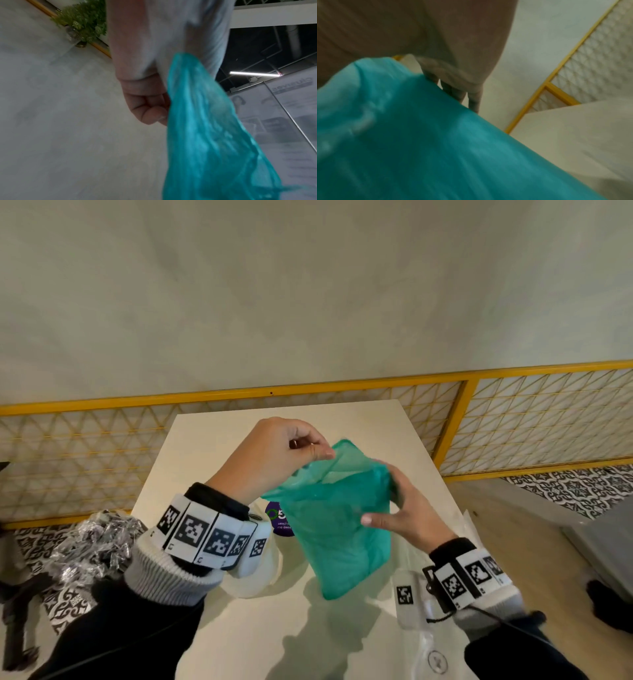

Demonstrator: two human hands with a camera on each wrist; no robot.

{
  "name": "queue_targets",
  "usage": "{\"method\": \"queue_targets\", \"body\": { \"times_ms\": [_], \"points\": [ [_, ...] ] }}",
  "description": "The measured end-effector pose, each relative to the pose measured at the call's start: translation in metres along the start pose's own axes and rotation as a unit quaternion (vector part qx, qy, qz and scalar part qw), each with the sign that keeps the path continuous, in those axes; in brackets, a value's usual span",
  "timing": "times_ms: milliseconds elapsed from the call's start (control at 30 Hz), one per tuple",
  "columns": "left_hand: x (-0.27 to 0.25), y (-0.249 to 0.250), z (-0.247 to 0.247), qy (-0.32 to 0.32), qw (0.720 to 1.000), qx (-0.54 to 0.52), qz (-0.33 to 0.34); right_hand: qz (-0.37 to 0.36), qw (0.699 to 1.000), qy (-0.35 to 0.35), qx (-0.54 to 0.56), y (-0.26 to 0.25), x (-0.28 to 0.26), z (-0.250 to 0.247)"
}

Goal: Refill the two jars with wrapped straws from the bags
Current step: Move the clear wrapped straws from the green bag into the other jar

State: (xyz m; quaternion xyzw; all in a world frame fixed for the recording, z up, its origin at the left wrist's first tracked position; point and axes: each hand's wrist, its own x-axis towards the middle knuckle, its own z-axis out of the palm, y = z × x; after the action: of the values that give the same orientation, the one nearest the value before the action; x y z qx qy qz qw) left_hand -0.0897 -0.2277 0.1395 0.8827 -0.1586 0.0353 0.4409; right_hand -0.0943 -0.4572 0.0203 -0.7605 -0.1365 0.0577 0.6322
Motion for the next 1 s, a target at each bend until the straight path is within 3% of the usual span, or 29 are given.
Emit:
{"method": "queue_targets", "body": {
  "times_ms": [133,233,400,533,667,767,1000],
  "points": [
    [0.003,0.002,0.001,0.014,1.0,-0.017,-0.01,-0.112,0.989,0.059,-0.07,-0.052,0.008,0.006],
    [0.003,0.004,-0.001,0.024,0.999,-0.034,-0.007,-0.135,0.979,0.13,-0.081,-0.069,0.011,0.012],
    [-0.004,-0.001,-0.007,0.037,0.993,-0.109,-0.037,-0.106,0.985,0.136,-0.003,-0.074,0.012,0.012],
    [-0.022,-0.02,-0.012,-0.016,0.998,-0.047,-0.047,-0.09,0.985,0.147,0.016,-0.074,0.012,0.007],
    [-0.031,-0.039,-0.007,0.068,0.989,-0.11,-0.067,-0.054,0.983,0.167,0.053,-0.075,0.016,-0.003],
    [-0.032,-0.045,-0.006,0.083,0.98,-0.158,-0.092,-0.031,0.982,0.177,0.053,-0.075,0.02,-0.01],
    [-0.026,-0.043,-0.007,0.123,0.949,-0.267,-0.113,0.032,0.989,0.11,0.091,-0.078,0.024,-0.019]
  ]
}}
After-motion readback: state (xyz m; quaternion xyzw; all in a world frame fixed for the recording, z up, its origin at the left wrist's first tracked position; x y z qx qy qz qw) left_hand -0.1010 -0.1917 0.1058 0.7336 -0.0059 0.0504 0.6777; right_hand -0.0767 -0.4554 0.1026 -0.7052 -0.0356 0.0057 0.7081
